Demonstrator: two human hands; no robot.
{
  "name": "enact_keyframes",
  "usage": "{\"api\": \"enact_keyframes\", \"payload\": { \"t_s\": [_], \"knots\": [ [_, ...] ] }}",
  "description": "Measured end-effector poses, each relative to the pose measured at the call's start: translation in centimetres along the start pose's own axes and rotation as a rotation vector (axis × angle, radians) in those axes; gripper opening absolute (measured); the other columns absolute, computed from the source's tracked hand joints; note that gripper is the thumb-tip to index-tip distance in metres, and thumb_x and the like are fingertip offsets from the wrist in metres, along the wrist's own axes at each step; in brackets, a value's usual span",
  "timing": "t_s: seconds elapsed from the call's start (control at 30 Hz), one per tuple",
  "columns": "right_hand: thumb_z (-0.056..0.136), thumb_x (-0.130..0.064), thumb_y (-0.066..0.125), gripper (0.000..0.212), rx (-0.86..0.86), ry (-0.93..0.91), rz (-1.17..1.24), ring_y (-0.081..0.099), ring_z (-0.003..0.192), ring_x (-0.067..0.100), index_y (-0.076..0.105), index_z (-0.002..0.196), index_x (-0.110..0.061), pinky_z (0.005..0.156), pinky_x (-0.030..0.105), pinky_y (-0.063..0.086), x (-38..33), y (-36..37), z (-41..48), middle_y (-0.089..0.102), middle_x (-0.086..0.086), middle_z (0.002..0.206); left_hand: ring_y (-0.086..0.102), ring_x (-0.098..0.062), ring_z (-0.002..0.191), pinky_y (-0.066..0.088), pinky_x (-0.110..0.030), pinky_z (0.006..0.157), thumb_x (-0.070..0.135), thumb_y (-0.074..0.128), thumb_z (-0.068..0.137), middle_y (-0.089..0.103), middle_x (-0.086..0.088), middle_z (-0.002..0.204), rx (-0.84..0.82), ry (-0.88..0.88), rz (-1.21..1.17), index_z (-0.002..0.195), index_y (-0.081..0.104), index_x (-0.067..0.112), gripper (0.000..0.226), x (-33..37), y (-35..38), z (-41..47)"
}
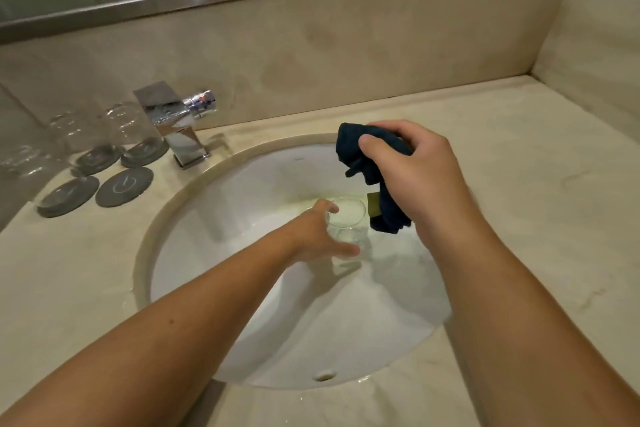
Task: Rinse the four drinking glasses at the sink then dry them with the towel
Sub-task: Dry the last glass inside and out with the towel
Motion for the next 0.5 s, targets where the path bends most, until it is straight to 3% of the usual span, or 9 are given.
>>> {"api": "enact_keyframes", "payload": {
  "t_s": [0.13, 0.2, 0.33, 0.43, 0.5],
  "knots": [
    [0.093, -0.022, 0.066, 0.014, -0.009, 0.021, 0.072, 0.063, 0.060, 0.014, 0.077, 0.101, -0.026, 0.056, 0.027, 0.046, 0.0, 0.1, 0.1, 0.072, -0.007, 0.064, 0.061, -0.016, 0.111, 0.050, -0.023, 0.076, 0.048, 0.089, 0.076, 0.053, 0.001, 0.144, 0.042, 0.002, -0.092, 0.142, 0.042, 0.032, 0.083, -0.2, 0.0, -0.1],
    [0.094, -0.022, 0.065, 0.013, -0.007, 0.024, 0.088, 0.064, 0.060, 0.012, 0.077, 0.100, -0.025, 0.055, 0.025, 0.044, 0.0, 0.1, 0.1, 0.070, -0.008, 0.063, 0.060, -0.014, 0.112, 0.047, -0.019, 0.073, 0.047, 0.090, 0.076, 0.052, 0.004, 0.144, 0.066, 0.017, -0.134, 0.139, 0.046, 0.031, 0.079, -0.1, -0.1, -0.5],
    [0.095, -0.025, 0.064, 0.013, 0.054, 0.036, 0.128, 0.069, 0.071, 0.017, 0.077, 0.097, -0.026, 0.057, 0.030, 0.048, 0.1, -0.3, 0.2, 0.071, -0.004, 0.068, 0.061, -0.011, 0.117, 0.053, -0.029, 0.089, 0.049, 0.087, 0.078, 0.057, 0.010, 0.137, 0.074, 0.005, -0.351, 0.138, 0.049, 0.028, 0.075, 0.7, -2.0, -2.2],
    [0.098, -0.027, 0.062, 0.015, 0.088, 0.020, 0.173, 0.069, 0.077, 0.027, 0.076, 0.095, -0.022, 0.064, 0.048, 0.060, -0.3, -0.4, 0.2, 0.073, 0.012, 0.081, 0.070, -0.017, 0.112, 0.059, -0.042, 0.098, 0.048, 0.085, 0.081, 0.066, 0.006, 0.131, 0.097, -0.005, -0.558, 0.134, 0.057, 0.029, 0.063, 0.7, -4.2, -5.0],
    [0.099, -0.027, 0.061, 0.016, 0.100, 0.011, 0.180, 0.063, 0.071, 0.025, 0.075, 0.095, -0.020, 0.062, 0.045, 0.056, -0.5, -0.3, 0.0, 0.072, 0.019, 0.091, 0.073, -0.021, 0.106, 0.058, -0.048, 0.102, 0.047, 0.084, 0.081, 0.072, 0.000, 0.123, 0.133, 0.007, -0.654, 0.126, 0.063, 0.030, 0.052, 0.4, -5.6, -7.2]
  ]
}}
Point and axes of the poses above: each hand's wrist, its own z-axis towards the middle knuckle, its own y-axis out of the palm, x = y × z, the point moved 5 cm from there along z, towards the middle knuckle
